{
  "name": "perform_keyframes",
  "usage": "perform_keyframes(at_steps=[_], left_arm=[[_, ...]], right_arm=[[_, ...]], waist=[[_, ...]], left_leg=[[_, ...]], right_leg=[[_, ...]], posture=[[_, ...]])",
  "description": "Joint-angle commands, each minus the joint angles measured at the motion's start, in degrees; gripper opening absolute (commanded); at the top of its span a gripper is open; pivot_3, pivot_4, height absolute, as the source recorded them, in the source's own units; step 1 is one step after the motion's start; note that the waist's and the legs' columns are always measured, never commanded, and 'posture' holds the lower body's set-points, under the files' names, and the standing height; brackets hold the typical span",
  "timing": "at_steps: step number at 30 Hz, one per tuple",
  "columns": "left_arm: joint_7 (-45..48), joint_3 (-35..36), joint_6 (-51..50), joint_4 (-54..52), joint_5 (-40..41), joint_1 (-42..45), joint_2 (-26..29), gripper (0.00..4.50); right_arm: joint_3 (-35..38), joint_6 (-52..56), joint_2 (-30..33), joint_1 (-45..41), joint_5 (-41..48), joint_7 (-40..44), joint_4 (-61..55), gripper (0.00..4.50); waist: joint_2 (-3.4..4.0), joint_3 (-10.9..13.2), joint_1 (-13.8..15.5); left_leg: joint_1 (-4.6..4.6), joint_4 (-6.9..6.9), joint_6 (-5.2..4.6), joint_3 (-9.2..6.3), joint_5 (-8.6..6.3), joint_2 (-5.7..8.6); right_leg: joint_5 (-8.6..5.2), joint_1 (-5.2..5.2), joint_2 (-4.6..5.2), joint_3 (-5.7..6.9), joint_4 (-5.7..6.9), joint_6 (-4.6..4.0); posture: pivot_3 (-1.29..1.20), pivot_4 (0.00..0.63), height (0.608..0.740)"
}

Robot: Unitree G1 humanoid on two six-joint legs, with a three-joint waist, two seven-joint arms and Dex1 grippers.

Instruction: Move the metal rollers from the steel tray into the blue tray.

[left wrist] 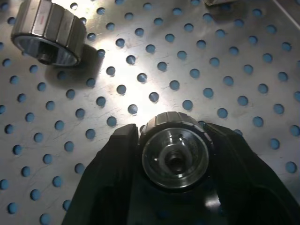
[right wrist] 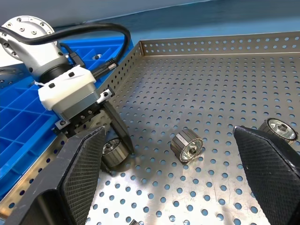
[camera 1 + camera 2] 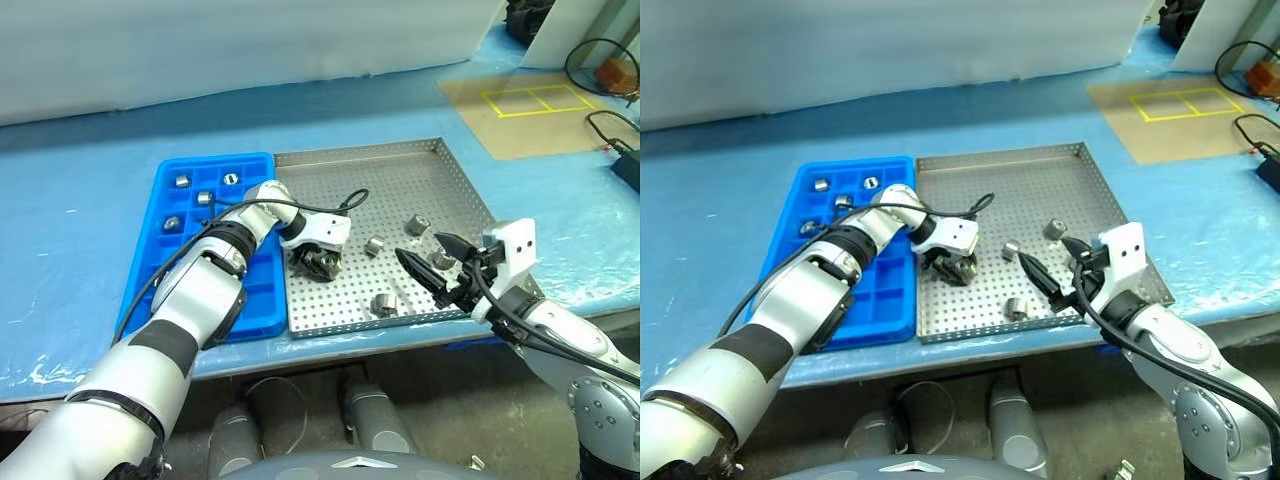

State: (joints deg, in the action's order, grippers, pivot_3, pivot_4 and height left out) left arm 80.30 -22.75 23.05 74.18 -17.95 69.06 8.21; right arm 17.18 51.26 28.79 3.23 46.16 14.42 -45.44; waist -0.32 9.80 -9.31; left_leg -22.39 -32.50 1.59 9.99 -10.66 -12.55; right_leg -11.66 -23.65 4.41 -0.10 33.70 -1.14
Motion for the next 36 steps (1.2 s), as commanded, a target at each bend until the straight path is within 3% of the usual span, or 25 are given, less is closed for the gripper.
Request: perform_keyframes(at_steps=[1,6,9,12,16,21,25,31,36], left_arm=[[1.0,0.9,0.2,-0.6,0.4,0.2,0.7,1.82],[-0.8,2.4,0.6,-1.6,1.3,0.5,1.9,1.75],[3.9,5.8,1.0,-4.2,5.6,1.1,4.0,1.75],[11.3,6.5,-0.2,-10.7,13.8,0.5,10.9,1.75],[12.2,4.2,-9.7,-20.4,23.9,-0.1,20.3,1.75],[11.3,9.8,-16.3,-24.8,24.5,-1.5,27.0,1.75],[6.2,13.2,-19.7,-31.4,24.2,-8.8,31.3,1.75],[-5.0,17.2,-22.2,-36.4,23.6,-17.1,32.2,1.75],[-8.4,18.3,-25.1,-40.3,24.6,-23.1,31.2,1.75]], right_arm=[[-0.1,-1.4,0.6,-1.0,0.1,0.3,0.2,4.50],[-1.2,-1.7,1.1,-2.2,0.1,1.3,1.4,4.50],[-2.3,-1.7,1.4,-3.3,0.2,2.1,2.4,4.50],[-5.0,-1.6,2.3,-6.6,0.1,4.5,4.1,4.50],[-10.4,-1.7,3.2,-14.3,0.0,9.1,7.7,4.50],[-18.1,-3.8,2.3,-26.0,-3.5,16.1,16.8,4.50],[-23.2,-6.2,0.2,-33.8,-5.7,23.0,24.7,4.50],[-26.1,-9.0,-2.5,-40.0,-8.5,29.3,32.0,4.50],[-26.4,-9.2,-2.4,-40.3,-9.9,32.1,33.6,4.50]], waist=[[0.00,0.0,-0.2],[0.00,0.0,-0.9],[0.00,0.0,-0.8],[-0.02,0.0,-0.9],[0.02,0.1,-0.5],[0.10,0.1,3.0],[0.13,0.1,6.1],[0.12,0.2,12.1],[0.11,0.2,14.0]], left_leg=[[-0.01,0.00,-0.03,-0.01,-0.01,-0.01],[-0.04,-0.01,-0.13,-0.01,-0.04,-0.02],[-0.05,-0.01,-0.13,-0.01,-0.04,-0.04],[-0.03,0.01,-0.11,-0.01,-0.03,-0.09],[0.09,0.18,0.12,0.00,0.09,-0.21],[0.19,0.27,0.27,0.03,0.16,-0.24],[0.30,0.38,0.53,0.09,0.32,-0.27],[0.18,0.41,1.01,0.08,0.58,-0.43],[0.17,0.35,1.20,0.08,0.68,-0.29]], right_leg=[[0.00,0.00,0.00,0.01,-0.01,0.00],[0.00,-0.02,0.01,0.03,-0.04,-0.01],[0.01,-0.03,0.01,0.02,-0.03,-0.01],[0.03,-0.09,0.00,0.00,0.00,-0.04],[0.07,-0.21,-0.10,0.02,0.17,-0.10],[0.07,-0.22,-0.10,0.01,0.27,-0.12],[0.04,-0.30,-0.12,-0.02,0.44,-0.21],[-0.10,-0.61,-0.12,0.20,1.14,-0.44],[-0.09,-0.59,0.03,0.14,1.19,-0.42]], posture=[[-0.74,0.150,0.740],[-0.69,0.150,0.740],[-0.66,0.150,0.740],[-0.59,0.150,0.740],[-0.47,0.150,0.740],[-0.30,0.150,0.740],[-0.19,0.150,0.740],[-0.09,0.150,0.740],[-0.06,0.150,0.740]])
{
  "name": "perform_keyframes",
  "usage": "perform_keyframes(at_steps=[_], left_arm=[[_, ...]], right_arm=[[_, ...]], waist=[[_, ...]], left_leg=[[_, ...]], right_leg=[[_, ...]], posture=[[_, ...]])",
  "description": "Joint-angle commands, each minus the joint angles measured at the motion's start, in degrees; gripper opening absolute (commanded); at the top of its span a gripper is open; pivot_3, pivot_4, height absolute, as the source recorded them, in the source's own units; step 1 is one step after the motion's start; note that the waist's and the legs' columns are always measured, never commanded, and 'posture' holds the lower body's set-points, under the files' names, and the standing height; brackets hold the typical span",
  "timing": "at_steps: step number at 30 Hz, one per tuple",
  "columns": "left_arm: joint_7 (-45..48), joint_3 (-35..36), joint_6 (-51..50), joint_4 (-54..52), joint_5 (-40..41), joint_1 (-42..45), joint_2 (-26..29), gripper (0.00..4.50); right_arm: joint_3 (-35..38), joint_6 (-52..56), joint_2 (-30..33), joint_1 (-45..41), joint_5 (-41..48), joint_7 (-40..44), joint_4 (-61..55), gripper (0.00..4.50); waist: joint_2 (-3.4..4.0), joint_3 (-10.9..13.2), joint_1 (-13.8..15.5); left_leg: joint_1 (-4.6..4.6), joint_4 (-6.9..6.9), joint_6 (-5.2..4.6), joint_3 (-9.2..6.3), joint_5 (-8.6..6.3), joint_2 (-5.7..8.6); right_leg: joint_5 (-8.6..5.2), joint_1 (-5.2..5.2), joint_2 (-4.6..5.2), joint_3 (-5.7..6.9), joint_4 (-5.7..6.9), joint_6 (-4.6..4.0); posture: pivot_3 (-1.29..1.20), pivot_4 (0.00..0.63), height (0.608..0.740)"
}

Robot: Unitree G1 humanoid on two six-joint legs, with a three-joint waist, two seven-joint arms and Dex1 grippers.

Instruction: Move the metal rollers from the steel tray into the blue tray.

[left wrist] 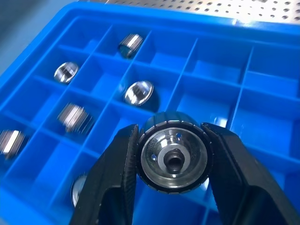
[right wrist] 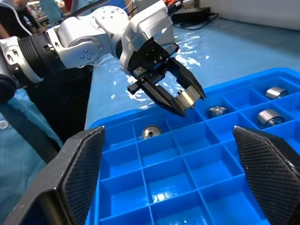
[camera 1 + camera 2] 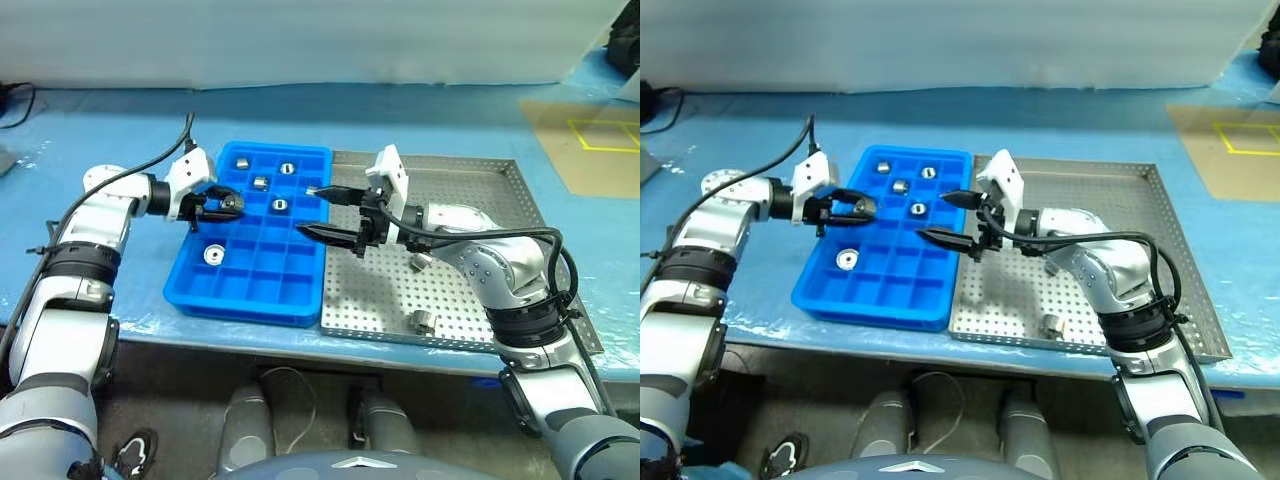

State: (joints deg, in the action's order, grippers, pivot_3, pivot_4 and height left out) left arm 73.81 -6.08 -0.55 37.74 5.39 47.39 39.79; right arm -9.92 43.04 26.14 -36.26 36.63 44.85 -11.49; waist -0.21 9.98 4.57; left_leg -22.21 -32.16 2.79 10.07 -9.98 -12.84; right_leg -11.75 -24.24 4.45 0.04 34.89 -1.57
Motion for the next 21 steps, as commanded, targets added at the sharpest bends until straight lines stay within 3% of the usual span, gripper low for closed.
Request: perform_keyframes(at_steps=[1,7,14,20,21], left_arm=[[-2.6,1.6,-1.8,-4.1,1.2,-2.2,-0.8,1.75],[-7.5,0.2,1.5,-2.6,-0.9,-4.3,-5.5,1.75],[-8.5,-0.4,4.4,5.3,-2.8,-3.0,-6.6,1.75],[-8.3,1.8,0.0,6.2,0.8,-0.6,-9.3,3.75],[-6.1,1.2,-2.0,2.8,2.1,-1.8,-10.3,3.75]], right_arm=[[0.8,-0.9,0.3,-0.7,-0.5,2.0,-0.3,4.50],[1.7,0.4,1.0,0.3,-1.0,2.4,-1.3,4.50],[3.3,2.3,1.8,2.2,-0.5,1.0,-3.5,4.50],[4.3,2.6,2.0,3.8,-1.2,-0.3,-4.7,4.50],[4.9,2.8,1.9,4.4,-0.9,-1.1,-5.3,4.50]], waist=[[0.00,0.0,0.3],[-0.03,0.0,0.8],[-0.04,0.0,0.4],[-0.05,0.0,-0.2],[-0.05,0.0,-0.2]], left_leg=[[0.01,-0.01,0.04,0.00,0.03,0.01],[0.11,0.00,0.36,-0.10,0.22,-0.05],[0.11,0.06,0.37,-0.12,0.23,-0.06],[0.11,0.05,0.38,-0.12,0.23,-0.03],[0.10,0.04,0.38,-0.12,0.23,-0.02]], right_leg=[[0.00,0.00,0.02,0.00,0.05,0.01],[0.02,-0.03,-0.04,0.02,0.34,0.05],[0.01,-0.14,-0.15,-0.06,0.35,0.06],[0.01,-0.13,-0.14,-0.09,0.35,0.06],[0.01,-0.13,-0.13,-0.09,0.35,0.06]], posture=[[-0.06,0.150,0.740],[-0.08,0.150,0.740],[-0.12,0.150,0.740],[-0.16,0.150,0.740],[-0.17,0.150,0.740]])
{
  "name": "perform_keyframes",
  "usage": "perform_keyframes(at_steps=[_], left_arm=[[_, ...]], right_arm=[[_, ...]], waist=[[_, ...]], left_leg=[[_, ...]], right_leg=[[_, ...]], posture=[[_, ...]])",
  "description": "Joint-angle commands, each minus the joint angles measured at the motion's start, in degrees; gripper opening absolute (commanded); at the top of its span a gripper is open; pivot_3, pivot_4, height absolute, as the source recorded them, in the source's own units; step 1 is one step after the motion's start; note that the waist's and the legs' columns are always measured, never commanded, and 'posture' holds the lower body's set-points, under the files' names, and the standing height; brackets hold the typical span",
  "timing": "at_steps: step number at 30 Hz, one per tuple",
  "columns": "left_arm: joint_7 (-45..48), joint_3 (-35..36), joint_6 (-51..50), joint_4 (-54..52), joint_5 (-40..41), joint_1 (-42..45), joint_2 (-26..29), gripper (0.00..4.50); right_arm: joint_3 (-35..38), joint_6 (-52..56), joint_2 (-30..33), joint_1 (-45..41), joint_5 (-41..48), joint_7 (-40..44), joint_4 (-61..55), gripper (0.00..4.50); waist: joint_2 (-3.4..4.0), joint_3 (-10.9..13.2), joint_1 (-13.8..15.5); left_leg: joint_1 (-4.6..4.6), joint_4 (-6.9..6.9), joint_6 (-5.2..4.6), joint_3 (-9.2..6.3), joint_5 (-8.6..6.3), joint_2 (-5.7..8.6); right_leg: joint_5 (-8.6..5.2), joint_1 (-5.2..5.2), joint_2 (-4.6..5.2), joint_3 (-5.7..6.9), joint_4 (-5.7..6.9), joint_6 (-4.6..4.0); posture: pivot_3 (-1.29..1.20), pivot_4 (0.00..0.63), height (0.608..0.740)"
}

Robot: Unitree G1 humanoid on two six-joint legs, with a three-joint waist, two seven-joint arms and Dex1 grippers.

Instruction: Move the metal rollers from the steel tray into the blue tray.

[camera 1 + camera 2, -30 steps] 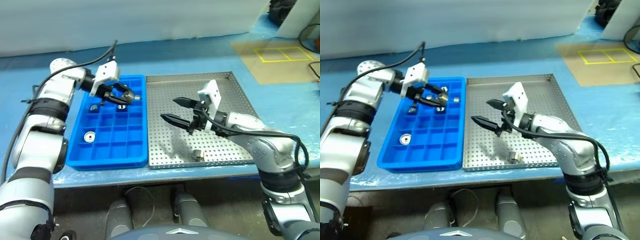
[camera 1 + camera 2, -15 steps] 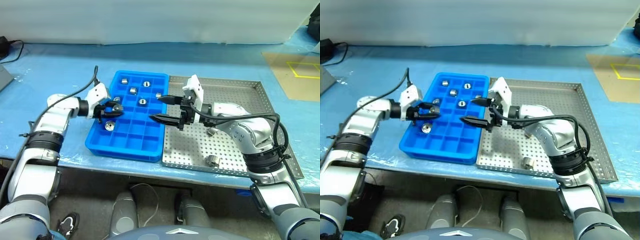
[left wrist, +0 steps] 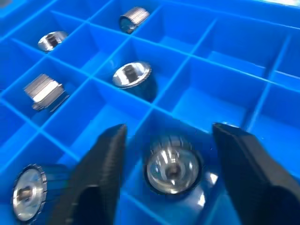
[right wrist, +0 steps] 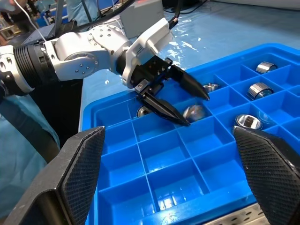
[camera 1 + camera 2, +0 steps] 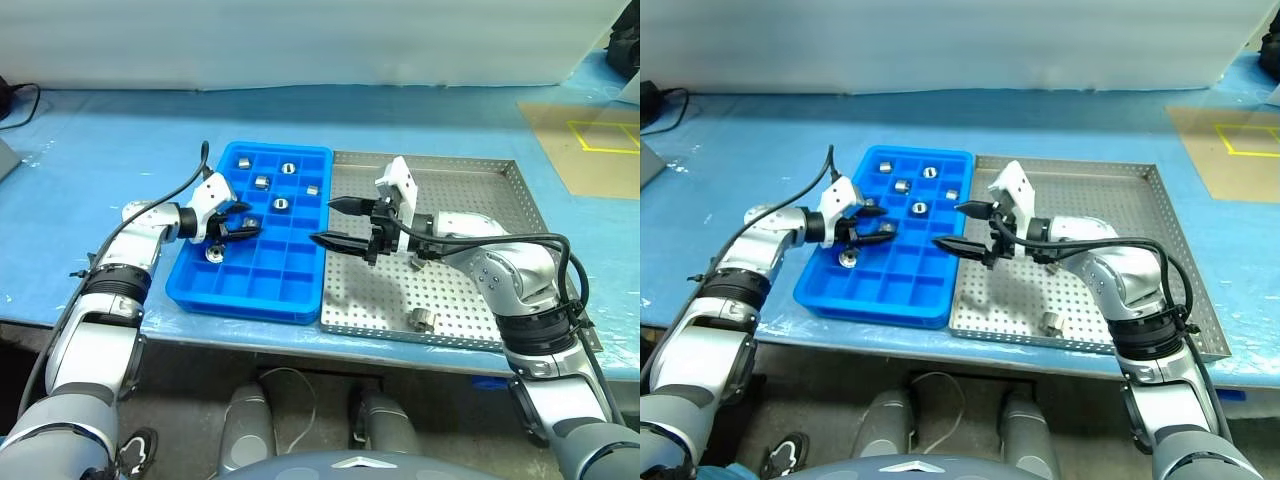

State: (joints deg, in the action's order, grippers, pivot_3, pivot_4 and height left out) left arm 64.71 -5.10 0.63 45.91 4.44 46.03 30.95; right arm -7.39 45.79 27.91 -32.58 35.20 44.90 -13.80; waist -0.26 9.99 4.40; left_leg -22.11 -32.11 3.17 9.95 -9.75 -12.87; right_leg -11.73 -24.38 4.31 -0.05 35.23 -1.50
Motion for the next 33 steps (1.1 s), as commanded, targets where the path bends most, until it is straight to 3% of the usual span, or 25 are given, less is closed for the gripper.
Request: perform_keyframes(at_steps=[1,4,7,13,18,22,27,33], left_arm=[[4.3,-0.1,-4.7,-7.9,3.9,-1.3,-2.1,3.75],[2.7,0.2,-6.6,-12.7,5.2,-0.5,-5.4,3.75],[-0.4,1.4,-6.7,-11.6,6.3,6.0,-10.7,3.75],[-0.1,-0.7,1.1,7.7,3.2,19.4,-20.4,3.75],[-2.3,-4.3,9.0,19.9,-2.7,24.4,-29.6,3.75],[-9.2,-6.1,11.7,26.7,-7.6,25.1,-34.8,3.75],[-10.9,-6.5,11.9,29.3,-10.5,24.8,-38.3,3.75],[-14.4,-7.0,11.5,30.7,-14.2,23.1,-38.1,3.75]], right_arm=[[2.8,0.2,0.0,1.1,0.9,-1.7,-3.5,4.50],[5.3,1.6,0.3,2.6,2.4,-3.5,-5.6,4.50],[9.4,3.8,1.7,3.8,4.4,-5.4,-8.0,4.50],[17.5,6.0,5.4,9.2,5.2,-10.6,-13.2,4.50],[25.2,8.1,5.2,16.3,8.1,-17.0,-21.0,4.50],[29.8,9.7,4.1,22.8,11.2,-22.7,-28.1,4.50],[33.3,10.5,3.1,28.8,14.9,-28.4,-33.8,4.50],[34.9,9.6,3.7,32.4,18.0,-32.3,-35.6,4.50]], waist=[[-0.01,0.0,0.0],[-0.03,0.0,0.0],[-0.06,0.0,-0.1],[-0.08,0.0,-1.6],[-0.06,0.0,-3.9],[-0.06,0.0,-6.4],[-0.03,0.0,-9.3],[0.14,-0.1,-13.3]], left_leg=[[-0.01,0.00,0.00,0.00,0.00,0.01],[-0.09,0.02,-0.04,0.01,-0.02,0.01],[-0.19,-0.01,-0.04,0.01,-0.02,0.00],[-0.08,-0.03,-0.21,0.05,-0.07,0.13],[-0.09,0.06,-0.38,0.05,-0.16,0.14],[-0.23,-0.11,-0.73,0.06,-0.34,0.15],[-0.23,-0.23,-1.05,0.09,-0.55,0.18],[-0.58,-0.34,-1.20,0.06,-0.63,0.18]], right_leg=[[0.00,0.00,0.01,0.00,-0.01,0.00],[0.00,0.00,0.02,0.02,-0.12,-0.01],[0.00,-0.02,0.02,0.03,-0.14,0.00],[0.15,0.15,0.02,-0.19,-0.48,0.17],[0.11,0.16,-0.08,-0.24,-0.65,0.26],[0.12,0.13,-0.08,-0.27,-0.79,0.29],[-0.10,0.14,-0.06,-0.26,-0.86,0.72],[0.01,0.17,-0.05,-0.12,-1.50,1.07]], posture=[[-0.18,0.150,0.740],[-0.22,0.150,0.740],[-0.28,0.150,0.740],[-0.46,0.150,0.740],[-0.60,0.150,0.740],[-0.72,0.150,0.740],[-0.80,0.150,0.740],[-0.81,0.150,0.740]])
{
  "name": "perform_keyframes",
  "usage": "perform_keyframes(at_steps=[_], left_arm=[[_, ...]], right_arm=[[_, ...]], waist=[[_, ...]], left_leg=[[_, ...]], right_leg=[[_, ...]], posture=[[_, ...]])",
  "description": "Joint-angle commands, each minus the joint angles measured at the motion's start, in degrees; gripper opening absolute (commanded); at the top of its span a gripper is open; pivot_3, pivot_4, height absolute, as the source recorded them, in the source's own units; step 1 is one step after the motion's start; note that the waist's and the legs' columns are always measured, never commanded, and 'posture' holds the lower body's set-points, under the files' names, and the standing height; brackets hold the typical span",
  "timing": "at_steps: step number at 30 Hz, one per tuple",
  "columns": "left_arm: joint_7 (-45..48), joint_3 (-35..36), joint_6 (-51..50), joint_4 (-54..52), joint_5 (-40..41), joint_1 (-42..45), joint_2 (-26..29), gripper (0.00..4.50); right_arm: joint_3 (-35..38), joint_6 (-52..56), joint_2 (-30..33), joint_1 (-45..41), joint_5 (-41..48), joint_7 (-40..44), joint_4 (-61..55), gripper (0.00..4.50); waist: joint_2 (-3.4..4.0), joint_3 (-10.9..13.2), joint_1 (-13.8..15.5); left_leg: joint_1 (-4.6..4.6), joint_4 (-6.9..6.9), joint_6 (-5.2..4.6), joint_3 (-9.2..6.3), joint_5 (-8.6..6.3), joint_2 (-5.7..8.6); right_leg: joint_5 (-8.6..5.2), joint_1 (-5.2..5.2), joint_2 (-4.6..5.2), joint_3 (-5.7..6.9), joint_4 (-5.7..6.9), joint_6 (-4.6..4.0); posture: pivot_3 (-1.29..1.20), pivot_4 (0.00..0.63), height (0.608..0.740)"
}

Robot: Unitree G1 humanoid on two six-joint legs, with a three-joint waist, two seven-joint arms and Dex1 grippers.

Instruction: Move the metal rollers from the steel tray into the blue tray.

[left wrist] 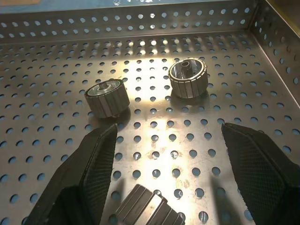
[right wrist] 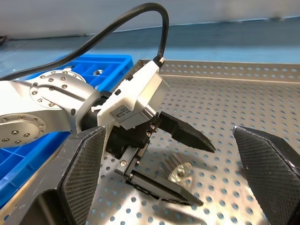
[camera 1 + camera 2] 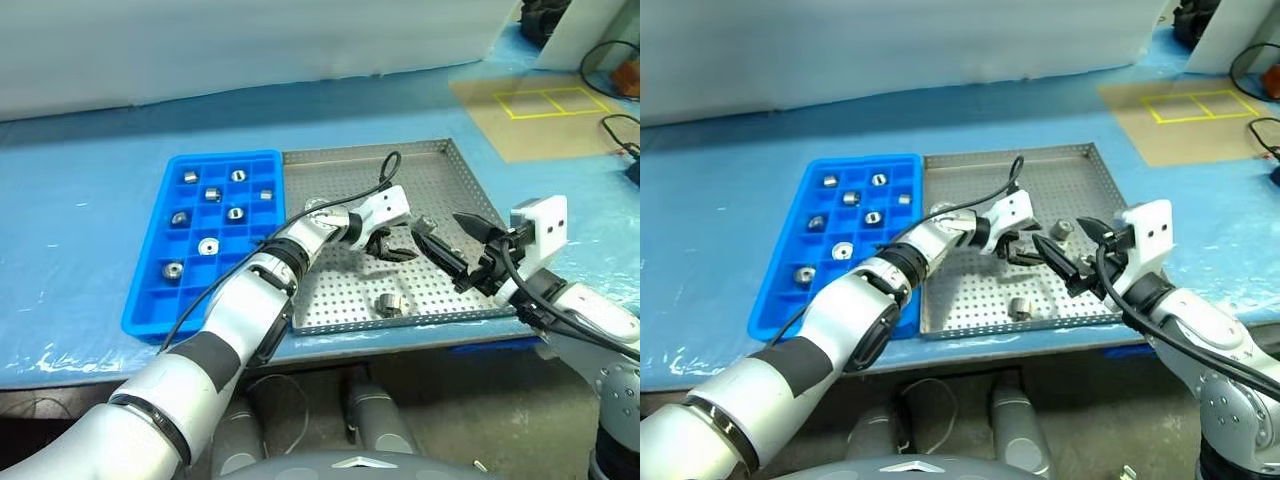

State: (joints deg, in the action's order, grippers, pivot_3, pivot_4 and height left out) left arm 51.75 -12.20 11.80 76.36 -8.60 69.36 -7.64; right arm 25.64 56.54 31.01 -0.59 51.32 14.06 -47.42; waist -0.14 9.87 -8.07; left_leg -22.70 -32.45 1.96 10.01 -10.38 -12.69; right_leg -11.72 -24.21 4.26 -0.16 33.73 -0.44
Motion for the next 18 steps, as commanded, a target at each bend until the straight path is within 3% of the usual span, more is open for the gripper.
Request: perform_keyframes(at_steps=[1,9,18], left_arm=[[-1.8,0.1,0.1,0.3,-1.7,-0.5,0.8,3.75],[-3.0,1.1,0.1,0.6,-3.4,-1.1,3.6,3.75],[-0.8,-0.6,-0.5,0.9,-6.6,-2.7,5.2,3.75]], right_arm=[[1.8,-1.3,0.8,0.4,2.2,-1.8,-1.9,4.50],[0.3,-2.0,2.4,0.1,3.3,-3.0,-0.7,4.50],[-1.6,-3.2,3.2,-0.6,3.6,-3.0,1.0,4.50]], waist=[[0.06,0.0,-1.3],[0.10,-0.1,-5.0],[0.11,-0.1,-5.7]], left_leg=[[-0.09,-0.05,-0.12,0.00,-0.06,0.09],[-0.53,-0.53,-1.20,-0.02,-0.50,0.62],[-0.61,-0.68,-1.76,0.01,-0.80,1.06]], right_leg=[[0.03,0.00,0.01,0.02,-0.05,0.04],[0.25,0.00,0.45,0.16,-0.24,-0.23],[0.18,0.25,1.07,0.29,-0.55,-0.11]], posture=[[-0.81,0.150,0.740],[-0.78,0.150,0.740],[-0.77,0.150,0.740]])
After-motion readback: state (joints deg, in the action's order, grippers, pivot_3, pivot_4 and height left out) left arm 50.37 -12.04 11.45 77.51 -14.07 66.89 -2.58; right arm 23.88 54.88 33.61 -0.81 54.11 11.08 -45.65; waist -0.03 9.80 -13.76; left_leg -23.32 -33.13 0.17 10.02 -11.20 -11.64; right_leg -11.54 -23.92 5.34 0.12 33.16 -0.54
